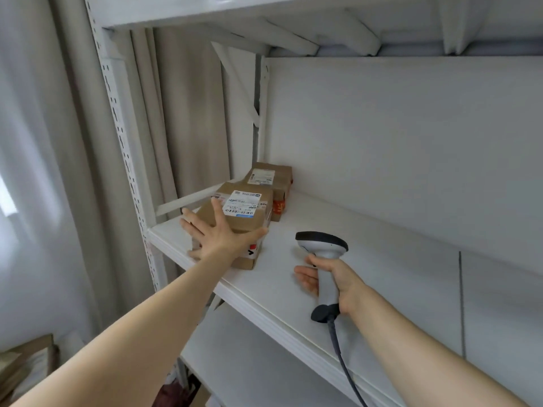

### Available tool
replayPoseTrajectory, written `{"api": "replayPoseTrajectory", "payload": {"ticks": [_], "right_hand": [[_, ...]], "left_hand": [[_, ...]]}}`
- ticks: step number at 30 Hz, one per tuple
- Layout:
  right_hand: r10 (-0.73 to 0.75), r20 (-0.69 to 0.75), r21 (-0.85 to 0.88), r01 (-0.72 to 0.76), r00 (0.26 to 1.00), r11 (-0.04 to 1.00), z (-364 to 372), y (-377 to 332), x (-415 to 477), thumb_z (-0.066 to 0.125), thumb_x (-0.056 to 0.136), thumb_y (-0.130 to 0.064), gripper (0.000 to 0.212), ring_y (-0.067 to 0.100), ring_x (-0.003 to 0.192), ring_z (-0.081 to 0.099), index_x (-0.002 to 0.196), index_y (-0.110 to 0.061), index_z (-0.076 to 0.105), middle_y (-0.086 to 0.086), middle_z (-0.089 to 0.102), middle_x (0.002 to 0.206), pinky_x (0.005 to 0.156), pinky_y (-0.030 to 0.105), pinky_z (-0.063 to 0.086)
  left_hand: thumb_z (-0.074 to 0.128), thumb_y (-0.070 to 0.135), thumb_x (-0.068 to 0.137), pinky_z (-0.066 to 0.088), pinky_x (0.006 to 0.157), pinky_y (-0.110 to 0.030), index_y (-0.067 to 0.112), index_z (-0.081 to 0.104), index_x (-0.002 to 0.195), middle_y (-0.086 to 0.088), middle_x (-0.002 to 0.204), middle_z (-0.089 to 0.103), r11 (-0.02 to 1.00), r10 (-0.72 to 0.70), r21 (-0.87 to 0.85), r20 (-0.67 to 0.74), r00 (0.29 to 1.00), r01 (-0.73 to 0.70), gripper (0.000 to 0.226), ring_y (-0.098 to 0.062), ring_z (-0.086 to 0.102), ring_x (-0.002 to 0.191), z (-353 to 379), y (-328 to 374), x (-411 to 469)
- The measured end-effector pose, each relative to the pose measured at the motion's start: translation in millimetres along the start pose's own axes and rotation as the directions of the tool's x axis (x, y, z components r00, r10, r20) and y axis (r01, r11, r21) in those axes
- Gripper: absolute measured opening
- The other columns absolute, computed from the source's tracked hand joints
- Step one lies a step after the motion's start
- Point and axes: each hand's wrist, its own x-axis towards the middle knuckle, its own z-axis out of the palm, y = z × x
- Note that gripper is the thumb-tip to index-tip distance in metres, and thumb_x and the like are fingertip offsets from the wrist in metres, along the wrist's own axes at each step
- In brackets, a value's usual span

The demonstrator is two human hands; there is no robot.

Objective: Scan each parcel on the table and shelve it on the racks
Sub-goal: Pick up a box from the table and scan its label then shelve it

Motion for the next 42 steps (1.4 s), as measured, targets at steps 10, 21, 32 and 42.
{"api": "replayPoseTrajectory", "payload": {"ticks": [10,21,32,42], "right_hand": [[0.012,-0.027,0.049,-0.010,1.000,0.999,-11,2,14,0.064,0.089,-0.014,0.012,0.022,0.062,0.069,0.092,-0.002,0.064,0.018,0.073,0.085,0.053,0.025,0.057],[0.033,-0.019,0.029,-0.032,0.999,0.999,-10,2,26,0.064,0.088,-0.015,0.014,0.021,0.060,0.069,0.093,-0.002,0.063,0.017,0.073,0.085,0.057,0.026,0.057],[0.030,-0.029,0.014,-0.030,0.999,0.999,-7,1,23,0.066,0.085,-0.015,0.014,0.020,0.057,0.068,0.090,-0.003,0.064,0.016,0.073,0.082,0.053,0.025,0.057],[0.018,-0.065,0.004,-0.018,0.998,1.000,-2,-13,14,0.065,0.089,-0.017,0.012,0.015,0.049,0.065,0.090,-0.004,0.063,0.013,0.072,0.073,0.045,0.019,0.052]], "left_hand": [[0.079,0.054,0.064,0.015,0.112,-0.065,0.033,0.001,0.152,-0.012,0.155,-0.026,0.994,0.045,0.105,-0.015,0.999,-0.043,0.119,-0.038,-0.028,0.141,12,6,43],[0.081,0.050,0.061,0.014,0.113,-0.062,0.029,0.018,0.150,-0.012,0.156,-0.018,0.991,0.074,0.118,-0.079,0.994,-0.065,0.110,-0.036,-0.022,0.143,2,-8,81],[0.080,0.052,0.057,0.031,0.106,-0.061,0.027,0.030,0.144,-0.009,0.153,-0.001,0.990,0.106,0.101,-0.128,0.986,-0.093,0.103,-0.038,-0.008,0.142,-10,-23,89],[0.074,0.059,0.064,0.026,0.109,-0.055,0.040,0.039,0.139,-0.006,0.154,-0.002,0.931,0.331,0.168,-0.022,0.943,-0.323,0.085,-0.034,-0.008,0.143,19,-3,30]]}}
